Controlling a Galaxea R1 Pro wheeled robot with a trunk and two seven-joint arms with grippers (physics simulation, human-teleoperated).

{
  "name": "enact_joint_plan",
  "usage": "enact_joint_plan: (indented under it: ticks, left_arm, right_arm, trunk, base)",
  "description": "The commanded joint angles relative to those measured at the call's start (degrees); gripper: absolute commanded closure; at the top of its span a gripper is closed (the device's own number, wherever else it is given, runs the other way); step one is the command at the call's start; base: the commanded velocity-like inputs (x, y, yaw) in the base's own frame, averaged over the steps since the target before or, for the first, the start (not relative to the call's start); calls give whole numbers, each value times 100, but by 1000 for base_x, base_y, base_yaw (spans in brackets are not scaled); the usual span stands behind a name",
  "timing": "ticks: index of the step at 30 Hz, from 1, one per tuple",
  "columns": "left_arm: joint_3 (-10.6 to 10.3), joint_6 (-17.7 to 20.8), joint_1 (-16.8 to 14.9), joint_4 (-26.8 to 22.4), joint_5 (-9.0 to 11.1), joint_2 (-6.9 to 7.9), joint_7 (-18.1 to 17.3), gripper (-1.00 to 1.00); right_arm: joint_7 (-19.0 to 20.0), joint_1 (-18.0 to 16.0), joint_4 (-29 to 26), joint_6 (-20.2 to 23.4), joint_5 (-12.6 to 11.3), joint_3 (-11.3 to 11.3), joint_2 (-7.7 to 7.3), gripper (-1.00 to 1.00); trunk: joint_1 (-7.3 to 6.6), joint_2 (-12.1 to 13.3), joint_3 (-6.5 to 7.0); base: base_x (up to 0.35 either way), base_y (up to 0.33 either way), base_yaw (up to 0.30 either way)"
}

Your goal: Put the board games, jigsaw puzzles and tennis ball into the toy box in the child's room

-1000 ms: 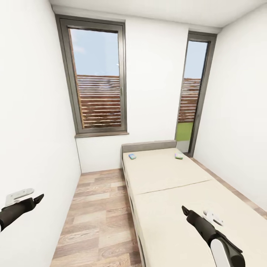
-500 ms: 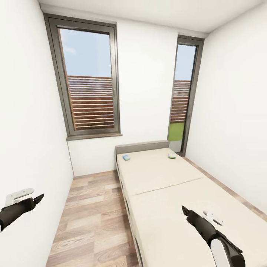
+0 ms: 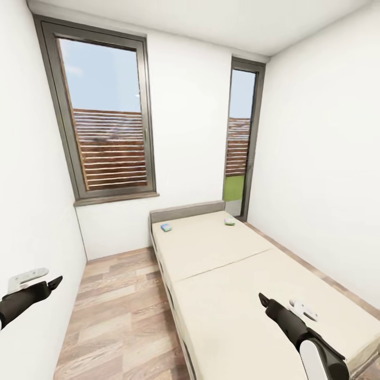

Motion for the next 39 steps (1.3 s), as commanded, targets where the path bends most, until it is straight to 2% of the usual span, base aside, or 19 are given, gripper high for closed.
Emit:
enact_joint_plan:
  ticks: [1,17,39]
  left_arm:
    - [11,35,-1,-1,16,0,-21,-100]
    - [11,35,-1,-5,20,0,-21,-100]
    - [11,36,-1,-5,20,1,-21,-100]
  right_arm:
    - [-45,-4,-8,25,-61,-4,4,-100]
    - [-46,-4,-9,25,-61,-4,4,-100]
    - [-45,-3,-9,25,-61,-4,4,-100]
  trunk:
    - [3,-4,3]
    - [3,-4,95]
    - [3,-4,220]
  base:
    - [0,154,-225]
    - [46,180,-225]
    - [5,13,-225]
